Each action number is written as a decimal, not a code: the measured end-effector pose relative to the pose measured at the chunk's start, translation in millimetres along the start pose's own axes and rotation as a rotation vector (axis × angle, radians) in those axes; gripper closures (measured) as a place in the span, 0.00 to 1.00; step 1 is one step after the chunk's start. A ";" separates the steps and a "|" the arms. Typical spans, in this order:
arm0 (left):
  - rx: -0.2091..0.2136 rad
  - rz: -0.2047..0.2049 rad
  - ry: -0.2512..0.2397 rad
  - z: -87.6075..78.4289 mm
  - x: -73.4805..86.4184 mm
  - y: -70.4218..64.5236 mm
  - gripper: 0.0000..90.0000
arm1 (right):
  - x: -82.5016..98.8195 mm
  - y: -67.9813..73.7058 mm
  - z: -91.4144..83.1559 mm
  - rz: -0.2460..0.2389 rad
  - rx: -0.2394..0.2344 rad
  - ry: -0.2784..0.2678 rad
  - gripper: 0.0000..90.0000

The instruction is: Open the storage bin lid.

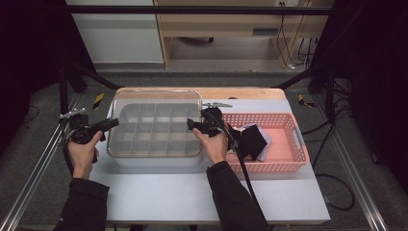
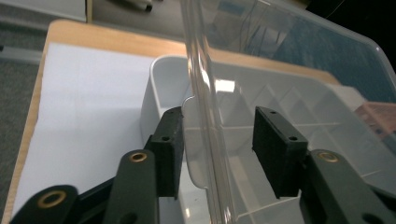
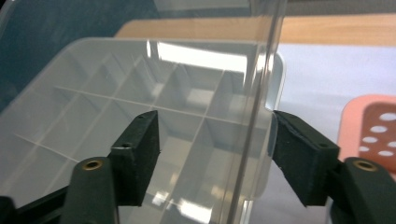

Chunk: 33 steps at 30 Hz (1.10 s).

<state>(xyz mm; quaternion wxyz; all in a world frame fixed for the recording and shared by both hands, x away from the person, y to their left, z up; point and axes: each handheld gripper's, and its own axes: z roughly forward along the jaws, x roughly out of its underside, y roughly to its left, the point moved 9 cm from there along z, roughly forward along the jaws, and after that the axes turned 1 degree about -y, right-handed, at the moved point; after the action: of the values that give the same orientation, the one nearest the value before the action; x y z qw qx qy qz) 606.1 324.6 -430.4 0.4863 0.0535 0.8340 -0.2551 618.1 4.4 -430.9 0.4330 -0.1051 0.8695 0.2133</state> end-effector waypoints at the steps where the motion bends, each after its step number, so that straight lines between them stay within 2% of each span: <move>1: 0.003 0.007 -0.010 -3.5 -1.7 -1.9 0.61 | -2.1 1.3 -4.0 -0.001 -0.010 -0.012 0.41; 4: 0.022 0.030 -0.049 -18.5 -7.2 -8.6 0.65 | -7.8 5.1 -20.1 -0.006 -0.030 -0.047 0.48; 5: 0.022 0.030 -0.049 -18.5 -7.2 -8.6 0.66 | -7.8 5.1 -20.1 -0.006 -0.030 -0.047 0.48; 8: 0.028 0.046 -0.068 -27.4 -9.1 -13.6 0.67 | -10.7 8.1 -34.2 -0.012 -0.053 -0.073 0.54; 14: 0.051 0.083 -0.098 -45.6 -10.9 -23.4 0.70 | -11.6 12.4 -48.7 -0.030 -0.073 -0.095 0.56; 17: 0.057 0.099 -0.115 -54.9 -10.5 -28.4 0.71 | -10.9 14.0 -56.6 -0.043 -0.075 -0.114 0.60; 21: 0.061 0.108 -0.122 -59.4 -9.8 -30.6 0.71 | -10.7 13.7 -63.0 -0.046 -0.080 -0.124 0.67; 23: 0.066 0.114 -0.127 -62.2 -9.4 -32.1 0.71 | -9.8 13.6 -69.5 -0.052 -0.085 -0.134 0.74; 33: 0.091 0.151 -0.142 -73.9 -8.4 -47.2 0.72 | -3.3 10.4 -84.4 -0.048 -0.112 -0.154 0.76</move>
<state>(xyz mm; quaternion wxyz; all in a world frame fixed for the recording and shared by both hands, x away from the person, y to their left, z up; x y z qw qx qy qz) 536.6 320.5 -376.3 0.5590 0.1201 0.7786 -0.2587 556.5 -25.4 -380.3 0.4970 -0.1331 0.8175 0.2589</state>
